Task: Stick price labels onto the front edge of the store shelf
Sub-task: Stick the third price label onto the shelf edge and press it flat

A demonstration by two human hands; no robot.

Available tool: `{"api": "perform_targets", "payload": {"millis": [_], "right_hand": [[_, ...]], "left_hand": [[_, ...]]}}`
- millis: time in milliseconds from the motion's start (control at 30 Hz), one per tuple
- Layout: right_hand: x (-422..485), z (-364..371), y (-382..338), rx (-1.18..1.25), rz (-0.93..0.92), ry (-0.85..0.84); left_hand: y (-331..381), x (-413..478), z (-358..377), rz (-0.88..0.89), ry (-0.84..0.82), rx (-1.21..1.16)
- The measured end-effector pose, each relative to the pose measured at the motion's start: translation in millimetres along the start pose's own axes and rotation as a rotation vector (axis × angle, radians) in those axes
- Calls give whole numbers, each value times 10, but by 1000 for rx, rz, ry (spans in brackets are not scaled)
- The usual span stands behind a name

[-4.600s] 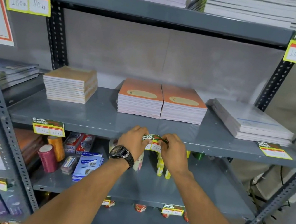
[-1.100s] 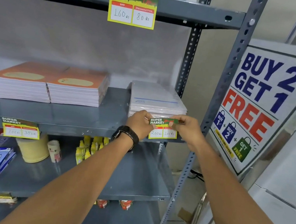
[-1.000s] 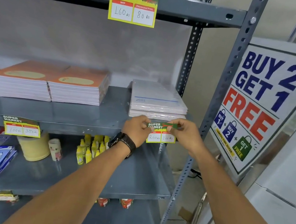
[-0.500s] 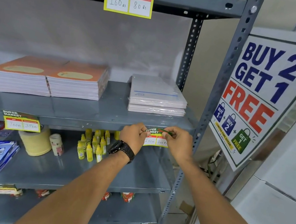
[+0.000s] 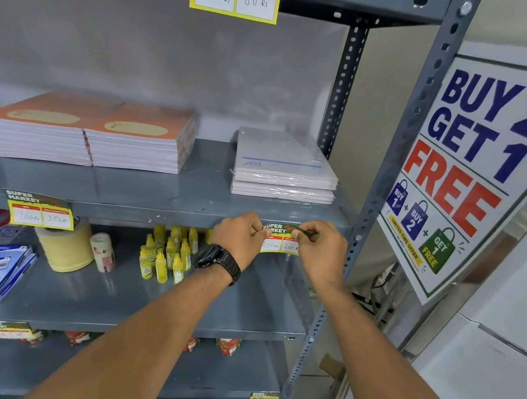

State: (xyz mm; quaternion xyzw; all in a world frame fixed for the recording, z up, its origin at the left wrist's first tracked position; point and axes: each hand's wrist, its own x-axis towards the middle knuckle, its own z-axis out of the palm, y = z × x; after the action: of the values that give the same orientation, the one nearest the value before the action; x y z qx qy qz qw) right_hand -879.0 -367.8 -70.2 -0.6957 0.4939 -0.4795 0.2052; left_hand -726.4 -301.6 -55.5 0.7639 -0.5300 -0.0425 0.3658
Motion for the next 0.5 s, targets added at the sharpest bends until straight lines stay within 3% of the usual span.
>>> {"api": "perform_targets", "payload": {"millis": [300,367,500], "right_hand": [[134,-139,-39,-56,48,12],[56,-131,-59,-148,-101,14],[-218,12,-2,-349,-641,-73]], "left_hand": [[51,201,-315,18,-83,284],[89,237,-363,6,-104,293],[101,286,-400,-14,-140,292]]}}
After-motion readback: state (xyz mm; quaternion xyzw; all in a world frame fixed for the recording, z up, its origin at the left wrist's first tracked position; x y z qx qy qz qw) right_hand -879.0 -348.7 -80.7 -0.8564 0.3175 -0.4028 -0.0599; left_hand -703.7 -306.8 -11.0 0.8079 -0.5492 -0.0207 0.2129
